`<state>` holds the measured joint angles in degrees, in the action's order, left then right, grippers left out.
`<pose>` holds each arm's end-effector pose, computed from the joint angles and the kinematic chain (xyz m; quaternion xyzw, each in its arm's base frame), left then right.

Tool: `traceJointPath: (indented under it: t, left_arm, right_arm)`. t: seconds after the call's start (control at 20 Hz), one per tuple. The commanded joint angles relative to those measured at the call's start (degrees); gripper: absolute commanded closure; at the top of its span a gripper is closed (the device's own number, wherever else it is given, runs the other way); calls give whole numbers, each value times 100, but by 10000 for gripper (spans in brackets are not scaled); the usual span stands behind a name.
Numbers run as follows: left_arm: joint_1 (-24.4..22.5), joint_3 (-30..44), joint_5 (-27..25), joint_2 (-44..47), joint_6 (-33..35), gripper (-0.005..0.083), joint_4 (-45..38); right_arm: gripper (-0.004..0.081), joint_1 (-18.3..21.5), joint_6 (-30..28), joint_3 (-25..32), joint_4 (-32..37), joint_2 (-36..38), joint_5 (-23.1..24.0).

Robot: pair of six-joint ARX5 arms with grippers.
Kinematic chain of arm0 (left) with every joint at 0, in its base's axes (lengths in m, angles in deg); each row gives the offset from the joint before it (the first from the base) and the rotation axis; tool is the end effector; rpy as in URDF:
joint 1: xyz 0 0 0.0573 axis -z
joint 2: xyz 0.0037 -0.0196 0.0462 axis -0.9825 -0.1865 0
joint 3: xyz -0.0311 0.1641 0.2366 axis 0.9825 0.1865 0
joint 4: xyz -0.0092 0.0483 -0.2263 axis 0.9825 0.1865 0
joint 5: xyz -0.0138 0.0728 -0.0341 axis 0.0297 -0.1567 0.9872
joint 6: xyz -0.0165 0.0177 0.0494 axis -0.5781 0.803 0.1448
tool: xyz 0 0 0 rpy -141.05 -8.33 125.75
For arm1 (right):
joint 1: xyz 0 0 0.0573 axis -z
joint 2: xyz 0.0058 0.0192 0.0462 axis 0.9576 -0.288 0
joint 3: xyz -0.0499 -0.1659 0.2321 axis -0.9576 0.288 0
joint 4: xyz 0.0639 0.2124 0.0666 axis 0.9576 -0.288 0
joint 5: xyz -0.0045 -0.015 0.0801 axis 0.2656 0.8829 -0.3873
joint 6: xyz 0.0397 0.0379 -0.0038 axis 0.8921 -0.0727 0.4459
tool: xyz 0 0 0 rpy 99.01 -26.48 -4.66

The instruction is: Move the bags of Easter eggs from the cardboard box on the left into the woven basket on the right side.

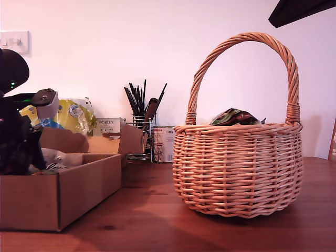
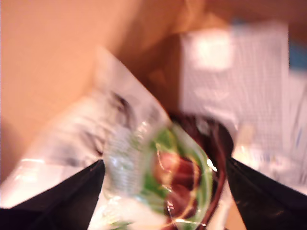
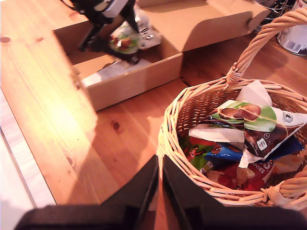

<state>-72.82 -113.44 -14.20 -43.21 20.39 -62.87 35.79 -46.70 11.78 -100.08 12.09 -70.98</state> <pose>0.3087 -0.0404 0.1861 0.4432 0.3319 -0.3570 0.7523 0.0812 0.0689 0.3091 -0.1587 0.2302 0.4121 0.8672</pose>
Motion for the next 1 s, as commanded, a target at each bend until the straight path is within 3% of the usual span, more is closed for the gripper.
traceJointPath:
  t: [0.0,0.15,0.3,0.4,0.65,0.95]
  left_arm:
    - [-125,59,-9,-365,26,45,20]
    - [-138,59,-4,-610,26,139,468]
    - [-85,59,-33,-584,22,463,518]
    - [24,9,-131,-514,-11,611,758]
    - [201,-234,-442,-254,-420,628,1123]
    - [201,-398,-455,439,-807,629,1510]
  right_arm:
    - [782,11,4,-11,42,-20,0]
    - [782,11,4,-11,44,-20,0]
    - [782,11,2,-11,48,-20,0]
    - [782,11,2,-11,46,-20,0]
    - [782,11,2,-11,46,-20,0]
    - [782,13,0,-11,59,-20,2]
